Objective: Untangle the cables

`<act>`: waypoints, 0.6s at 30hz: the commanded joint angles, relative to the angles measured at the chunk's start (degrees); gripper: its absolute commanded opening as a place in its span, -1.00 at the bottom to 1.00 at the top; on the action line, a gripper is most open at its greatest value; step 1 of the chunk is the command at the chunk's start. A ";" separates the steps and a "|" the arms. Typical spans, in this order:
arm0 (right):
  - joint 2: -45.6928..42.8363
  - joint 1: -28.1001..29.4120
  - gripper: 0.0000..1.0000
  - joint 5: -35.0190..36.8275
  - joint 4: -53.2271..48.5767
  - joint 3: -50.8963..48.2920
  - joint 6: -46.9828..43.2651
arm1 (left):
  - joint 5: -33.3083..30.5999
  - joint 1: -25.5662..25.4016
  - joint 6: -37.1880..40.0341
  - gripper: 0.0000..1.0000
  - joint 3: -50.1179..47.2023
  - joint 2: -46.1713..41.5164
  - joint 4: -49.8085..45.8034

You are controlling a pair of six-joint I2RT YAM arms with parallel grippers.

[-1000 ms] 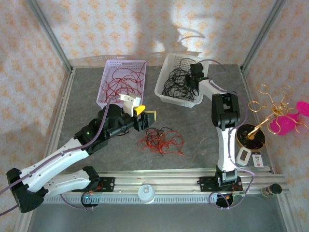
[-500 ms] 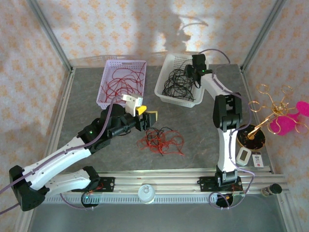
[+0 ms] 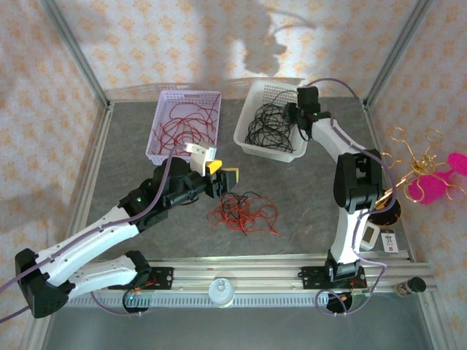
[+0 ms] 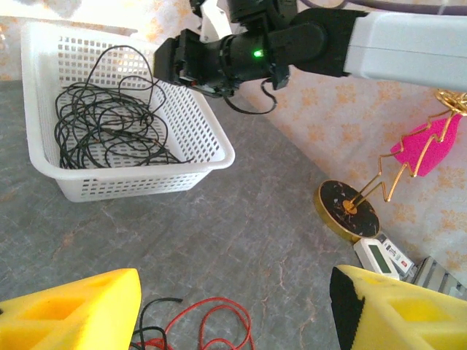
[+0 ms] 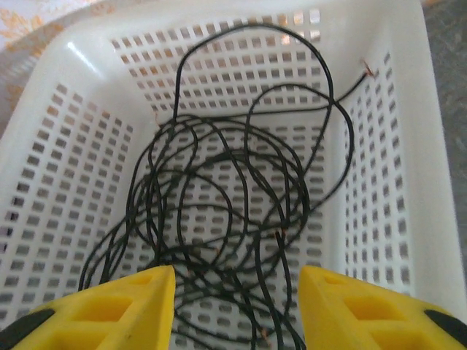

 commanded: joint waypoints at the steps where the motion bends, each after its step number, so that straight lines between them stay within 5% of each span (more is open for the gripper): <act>1: -8.37 0.55 -0.06 -1.13 1.83 -3.92 -0.69 | -0.94 0.33 -2.15 0.40 -1.42 -0.60 0.82; 11: -34.61 7.68 -0.06 -0.35 2.48 -27.81 1.35 | -4.50 0.54 -8.71 0.40 -7.19 1.52 -0.42; 18: -47.53 11.93 -0.05 -7.10 -2.90 -41.88 10.43 | -5.39 0.62 -16.29 0.24 -14.28 1.28 2.57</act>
